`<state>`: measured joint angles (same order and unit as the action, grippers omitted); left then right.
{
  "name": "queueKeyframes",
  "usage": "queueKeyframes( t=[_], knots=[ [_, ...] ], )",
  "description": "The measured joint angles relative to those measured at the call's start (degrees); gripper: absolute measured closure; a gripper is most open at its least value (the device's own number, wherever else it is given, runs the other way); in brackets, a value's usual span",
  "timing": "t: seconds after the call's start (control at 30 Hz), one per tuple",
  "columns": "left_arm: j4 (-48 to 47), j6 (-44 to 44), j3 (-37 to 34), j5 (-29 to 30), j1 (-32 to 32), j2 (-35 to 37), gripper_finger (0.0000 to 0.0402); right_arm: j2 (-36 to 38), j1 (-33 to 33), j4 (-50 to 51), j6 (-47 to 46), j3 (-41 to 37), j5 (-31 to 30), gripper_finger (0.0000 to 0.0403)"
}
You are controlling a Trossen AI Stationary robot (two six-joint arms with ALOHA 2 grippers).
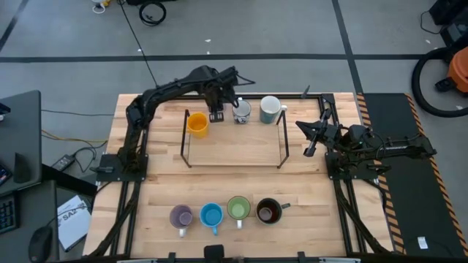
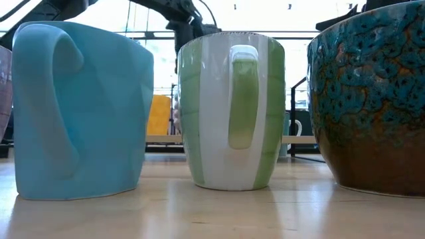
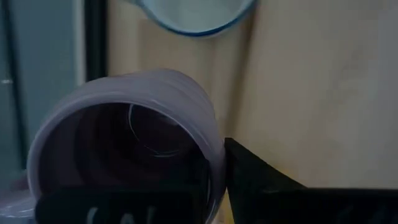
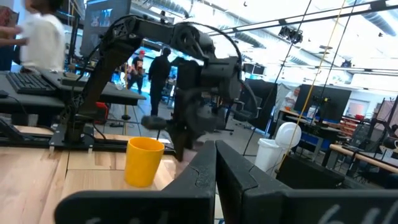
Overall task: Place coffee mugs
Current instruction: Put the light purple mug on the shelf
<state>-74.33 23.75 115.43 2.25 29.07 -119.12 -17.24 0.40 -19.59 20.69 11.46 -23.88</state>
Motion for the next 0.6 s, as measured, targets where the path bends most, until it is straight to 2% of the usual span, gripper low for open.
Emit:
queueKeyframes(
  t=[0.07,0.6],
  knots=[
    [-1.4,-1.0,0.7,-2.0,-0.6,0.0,0.0362,0.0,0.0,0.0,0.0,0.0,0.0,0.0394],
    [-2.7,-5.5,-0.4,-2.5,-8.5,0.0,0.0362,0.0,0.0,0.2,-0.2,0.0,0.0,0.0394]
  ],
)
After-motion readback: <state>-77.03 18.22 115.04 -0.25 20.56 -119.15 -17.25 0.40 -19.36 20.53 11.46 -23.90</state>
